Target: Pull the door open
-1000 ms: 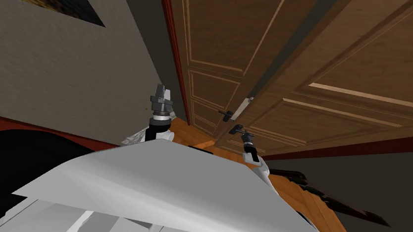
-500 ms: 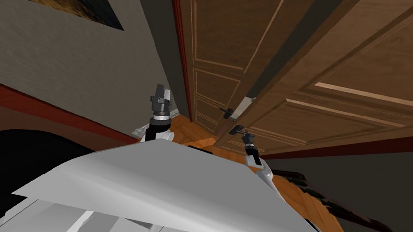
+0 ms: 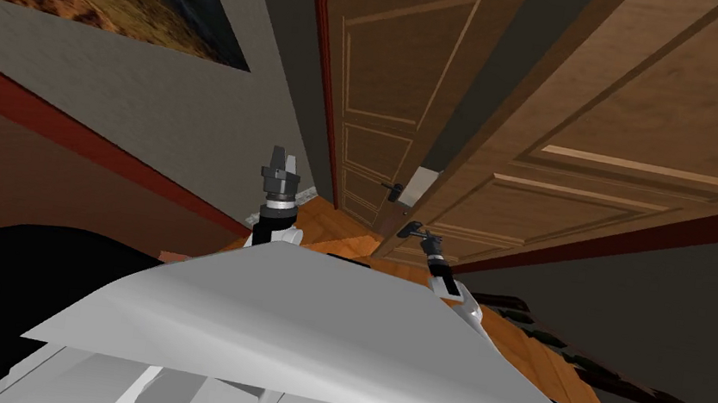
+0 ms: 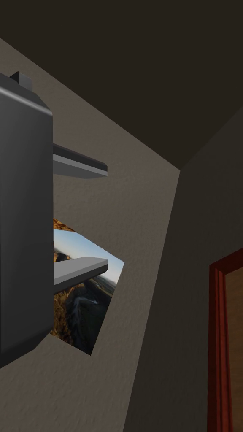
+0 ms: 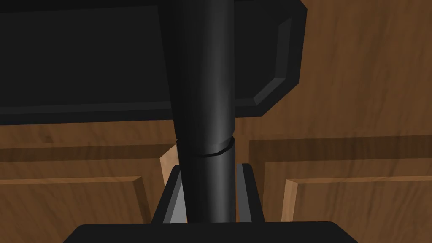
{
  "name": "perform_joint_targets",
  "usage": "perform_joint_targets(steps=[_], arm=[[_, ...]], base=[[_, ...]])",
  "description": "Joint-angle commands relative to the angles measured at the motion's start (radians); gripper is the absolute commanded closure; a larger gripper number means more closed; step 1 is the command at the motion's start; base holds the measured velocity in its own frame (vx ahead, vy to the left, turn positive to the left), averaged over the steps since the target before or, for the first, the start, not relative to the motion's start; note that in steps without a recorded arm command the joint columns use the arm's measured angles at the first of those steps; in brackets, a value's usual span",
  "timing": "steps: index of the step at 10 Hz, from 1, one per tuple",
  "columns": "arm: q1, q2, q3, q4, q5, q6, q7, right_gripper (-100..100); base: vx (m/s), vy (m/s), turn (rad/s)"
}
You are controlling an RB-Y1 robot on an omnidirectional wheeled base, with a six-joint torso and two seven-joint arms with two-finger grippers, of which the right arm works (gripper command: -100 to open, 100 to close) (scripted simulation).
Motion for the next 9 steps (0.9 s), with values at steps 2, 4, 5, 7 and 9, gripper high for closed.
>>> perform_joint_targets(steps=[2,4,5,7,9], arm=[[0.021,-0.025,0.015,-0.001,-0.002,-0.039,-0.018,100],[0.038,-0.045,0.028,-0.002,-0.003,-0.071,-0.032,100],[0.052,-0.061,0.038,-0.002,-0.005,-0.096,-0.044,100],[0.068,-0.08,0.05,-0.003,-0.006,-0.126,-0.058,100],[0.073,-0.093,0.044,-0.005,-0.009,-0.128,-0.062,100]], base=[[-0.184,-0.066,0.15],[-0.224,-0.112,0.168],[-0.226,-0.108,0.209],[-0.251,-0.126,0.155],[-0.176,-0.062,0.071]])
